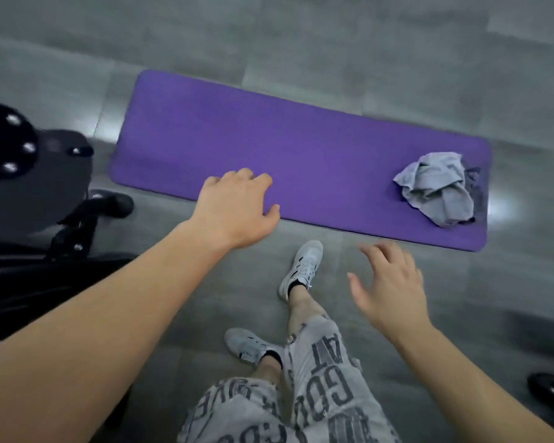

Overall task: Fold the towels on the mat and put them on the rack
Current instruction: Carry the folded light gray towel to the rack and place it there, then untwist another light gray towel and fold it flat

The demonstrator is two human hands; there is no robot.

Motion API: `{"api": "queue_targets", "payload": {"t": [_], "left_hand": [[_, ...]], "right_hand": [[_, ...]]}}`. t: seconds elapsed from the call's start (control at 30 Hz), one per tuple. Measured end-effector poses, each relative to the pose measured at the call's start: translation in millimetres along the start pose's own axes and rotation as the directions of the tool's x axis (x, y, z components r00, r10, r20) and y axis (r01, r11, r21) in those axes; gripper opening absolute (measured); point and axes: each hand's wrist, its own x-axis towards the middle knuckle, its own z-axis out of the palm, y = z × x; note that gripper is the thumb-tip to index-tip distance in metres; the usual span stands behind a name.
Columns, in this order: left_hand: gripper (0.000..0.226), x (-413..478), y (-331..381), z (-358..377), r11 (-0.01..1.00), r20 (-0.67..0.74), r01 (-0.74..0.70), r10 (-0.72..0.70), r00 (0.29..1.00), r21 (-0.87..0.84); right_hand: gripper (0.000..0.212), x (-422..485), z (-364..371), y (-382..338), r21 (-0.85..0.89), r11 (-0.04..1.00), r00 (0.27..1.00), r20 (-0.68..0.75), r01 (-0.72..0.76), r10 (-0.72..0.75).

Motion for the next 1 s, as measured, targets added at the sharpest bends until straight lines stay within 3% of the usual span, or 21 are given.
{"api": "queue_targets", "payload": {"t": [0.2, 0.63, 0.83, 1.0], "left_hand": [[0.052, 114.1, 74.9, -59.6, 0.986, 0.072, -0.141, 0.135, 0.988, 0.091], [0.053, 350.8, 231.6, -133.0, 0.885, 0.205, -0.385, 0.339, 0.918, 0.261], [0.051, 495.2, 296.1, -155.6, 0.786, 0.222, -0.515, 0.465, 0.857, 0.342], [0.056, 660.8, 366.4, -172.7, 0.656, 0.288, -0.664, 0.598, 0.748, 0.359]], "right_hand": [[0.050, 40.5, -43.1, 59.4, 0.103, 0.971, 0.976, -0.027, -0.214, 0.218], [0.055, 208.2, -117.3, 162.7, 0.272, 0.868, 0.901, -0.009, -0.416, 0.435], [0.056, 295.3, -117.9, 202.3, 0.376, 0.739, 0.807, 0.041, -0.558, 0.589], [0.057, 410.8, -120.4, 230.4, 0.408, 0.575, 0.652, 0.070, -0.710, 0.755]]}}
